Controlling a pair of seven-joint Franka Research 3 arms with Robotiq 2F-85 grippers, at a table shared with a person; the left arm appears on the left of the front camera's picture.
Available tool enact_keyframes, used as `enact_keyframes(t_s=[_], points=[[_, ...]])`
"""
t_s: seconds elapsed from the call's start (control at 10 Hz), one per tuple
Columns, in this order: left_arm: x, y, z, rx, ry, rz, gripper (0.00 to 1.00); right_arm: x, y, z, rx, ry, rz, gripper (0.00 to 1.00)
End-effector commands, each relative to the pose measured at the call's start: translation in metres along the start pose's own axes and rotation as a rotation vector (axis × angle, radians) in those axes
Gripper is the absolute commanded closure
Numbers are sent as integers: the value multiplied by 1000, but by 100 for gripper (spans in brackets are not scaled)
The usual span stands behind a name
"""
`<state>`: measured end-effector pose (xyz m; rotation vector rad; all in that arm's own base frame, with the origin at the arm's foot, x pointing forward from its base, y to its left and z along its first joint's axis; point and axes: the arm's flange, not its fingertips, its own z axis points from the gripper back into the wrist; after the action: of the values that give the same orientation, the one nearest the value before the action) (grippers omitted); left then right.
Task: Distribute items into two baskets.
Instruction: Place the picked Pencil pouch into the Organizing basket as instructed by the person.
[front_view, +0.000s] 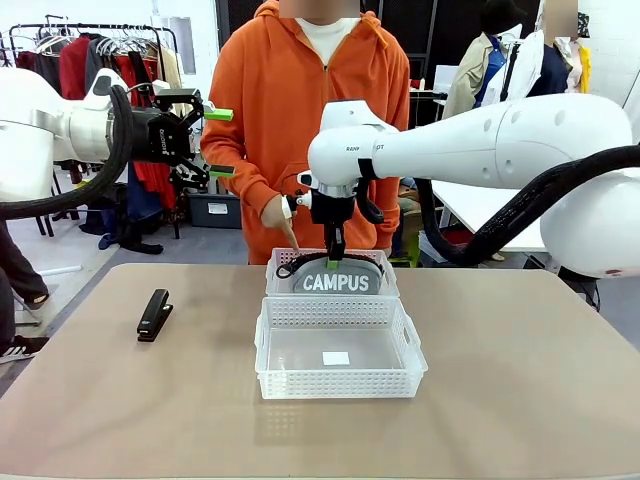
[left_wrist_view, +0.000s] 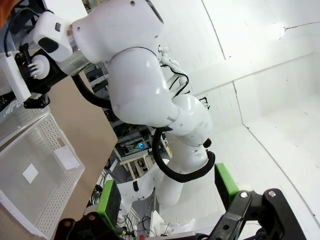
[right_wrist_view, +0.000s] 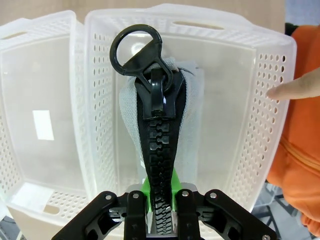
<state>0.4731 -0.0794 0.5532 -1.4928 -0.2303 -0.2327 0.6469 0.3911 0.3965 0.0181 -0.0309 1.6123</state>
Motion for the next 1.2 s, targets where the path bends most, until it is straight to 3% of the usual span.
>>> enact_keyframes(t_s=[0.0, 0.8, 1.1], points=[[-1, -3, 1, -2, 5, -6, 0, 4, -13, 1, -44, 36, -12, 100], [-1, -3, 1, -2, 5, -6, 0, 5, -17, -19, -24, 64, -42, 97], [-1, -3, 1, -2, 5, -6, 0, 4, -17, -17, -10, 60, -51, 41]])
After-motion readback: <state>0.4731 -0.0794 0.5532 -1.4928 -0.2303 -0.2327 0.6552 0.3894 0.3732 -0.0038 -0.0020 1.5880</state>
